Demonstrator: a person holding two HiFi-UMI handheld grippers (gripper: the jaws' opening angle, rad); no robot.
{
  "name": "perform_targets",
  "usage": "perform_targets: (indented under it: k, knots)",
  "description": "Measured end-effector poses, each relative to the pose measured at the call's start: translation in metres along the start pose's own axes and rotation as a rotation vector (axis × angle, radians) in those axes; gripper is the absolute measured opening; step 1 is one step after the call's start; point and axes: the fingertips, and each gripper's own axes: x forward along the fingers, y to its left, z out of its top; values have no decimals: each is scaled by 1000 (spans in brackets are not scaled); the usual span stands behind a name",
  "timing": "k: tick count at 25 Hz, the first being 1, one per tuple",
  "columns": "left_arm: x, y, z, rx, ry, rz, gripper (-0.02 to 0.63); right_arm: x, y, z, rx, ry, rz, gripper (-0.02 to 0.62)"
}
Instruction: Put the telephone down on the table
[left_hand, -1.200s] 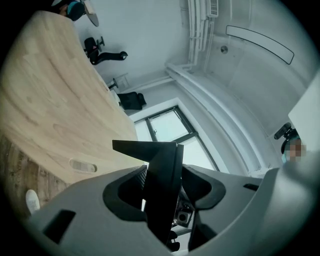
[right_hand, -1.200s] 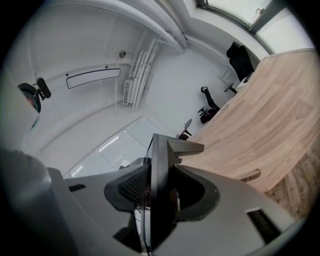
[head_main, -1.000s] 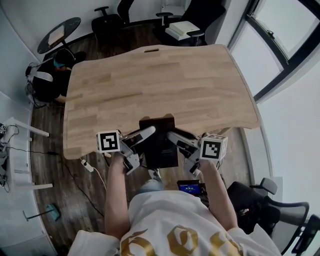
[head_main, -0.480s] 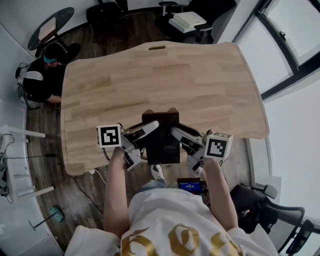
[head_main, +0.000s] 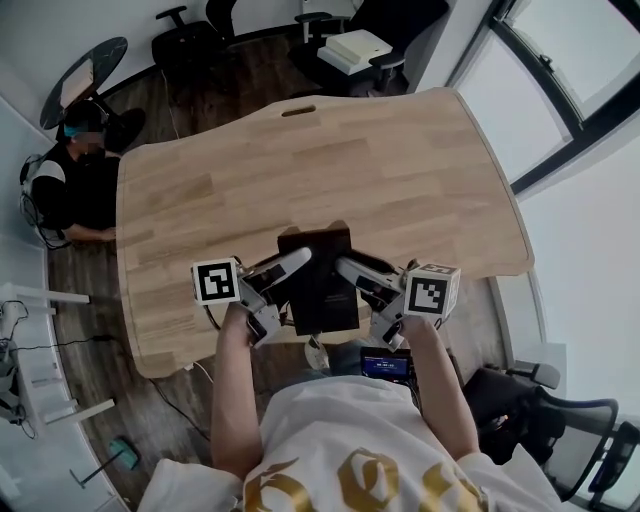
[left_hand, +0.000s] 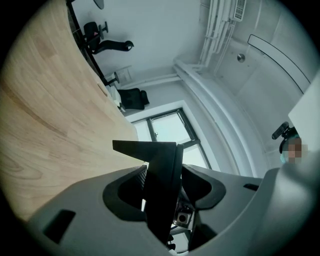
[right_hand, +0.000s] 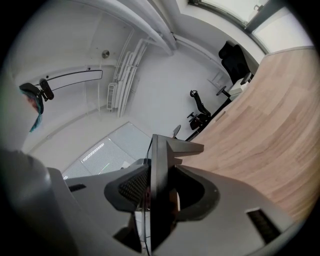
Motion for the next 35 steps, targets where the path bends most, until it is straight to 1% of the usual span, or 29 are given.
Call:
perform_targets:
  k: [7, 16, 22, 29, 35]
  knots:
    - [-4, -2, 14, 20, -11, 3, 202, 13, 3, 8, -4, 11, 24, 158]
    - [5, 19, 31, -1, -22, 20, 202, 26, -21, 19, 19, 37, 23, 158]
    - [14, 48, 47, -40, -29, 40, 202, 42, -50, 27, 48, 70, 11, 158]
    - [21, 89, 58, -90, -33, 64, 204, 59, -89, 25, 90, 117, -19, 158]
    - [25, 130, 66, -101, -20, 100, 206, 75, -124, 19, 136, 159, -26, 158]
